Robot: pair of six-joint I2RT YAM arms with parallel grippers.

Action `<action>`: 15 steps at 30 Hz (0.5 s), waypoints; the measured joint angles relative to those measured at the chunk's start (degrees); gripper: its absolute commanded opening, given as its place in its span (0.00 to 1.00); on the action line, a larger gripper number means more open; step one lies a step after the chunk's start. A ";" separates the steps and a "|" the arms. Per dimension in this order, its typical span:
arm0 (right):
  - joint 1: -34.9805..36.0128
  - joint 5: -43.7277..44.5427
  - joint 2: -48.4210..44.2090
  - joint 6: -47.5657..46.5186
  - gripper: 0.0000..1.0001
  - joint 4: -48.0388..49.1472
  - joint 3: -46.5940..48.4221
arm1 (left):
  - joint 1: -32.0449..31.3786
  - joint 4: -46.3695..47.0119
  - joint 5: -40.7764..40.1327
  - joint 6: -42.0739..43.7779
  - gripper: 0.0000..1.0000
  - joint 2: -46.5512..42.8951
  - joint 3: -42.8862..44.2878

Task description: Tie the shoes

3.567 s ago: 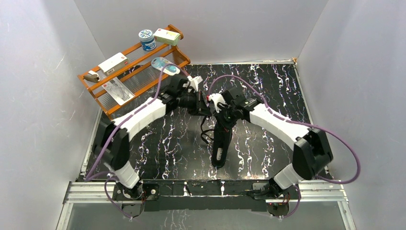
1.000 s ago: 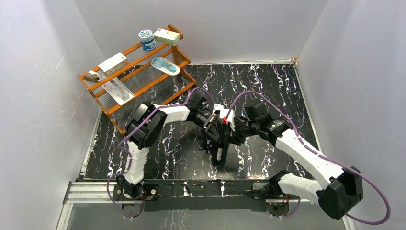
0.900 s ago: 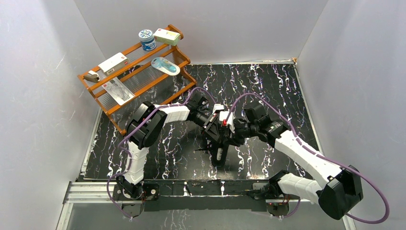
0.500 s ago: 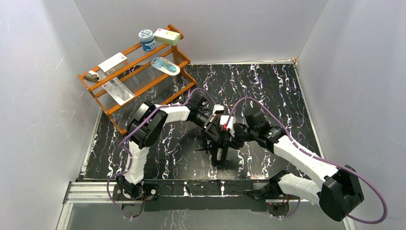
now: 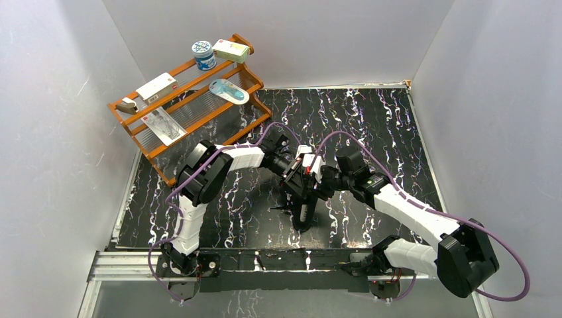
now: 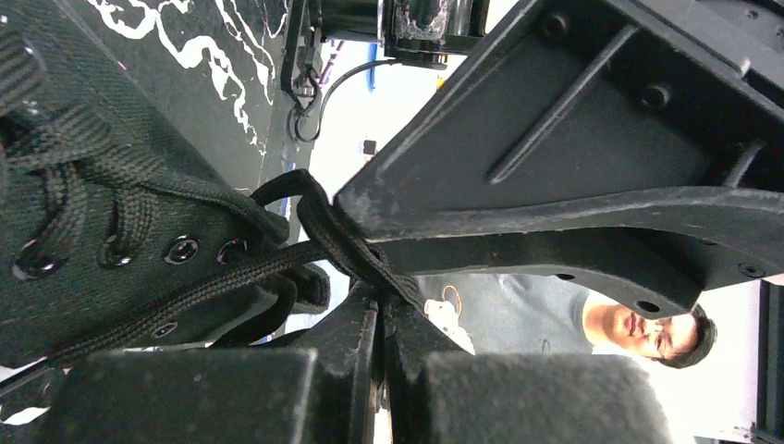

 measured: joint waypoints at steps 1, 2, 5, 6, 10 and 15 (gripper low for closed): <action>0.00 0.07 0.17 -0.17 0.46 0.17 -0.15 | -0.09 0.00 0.13 0.00 0.00 0.00 0.00; -0.02 0.07 0.22 -0.46 0.45 0.26 -0.31 | -0.20 0.00 0.20 0.00 0.00 0.00 0.00; -0.02 0.02 0.26 -1.31 0.47 0.20 -0.35 | -0.31 0.02 0.24 0.00 0.00 0.00 0.02; -0.02 0.02 0.26 -1.51 0.49 0.20 -0.39 | -0.33 0.00 0.26 0.00 0.00 0.00 0.02; -0.04 0.42 -0.59 -2.10 0.54 0.22 -1.09 | -0.46 0.02 0.48 0.00 0.00 0.00 0.02; -0.52 -0.07 -5.16 -2.99 0.53 -1.22 -2.73 | -0.55 0.02 0.92 0.02 0.00 0.00 0.02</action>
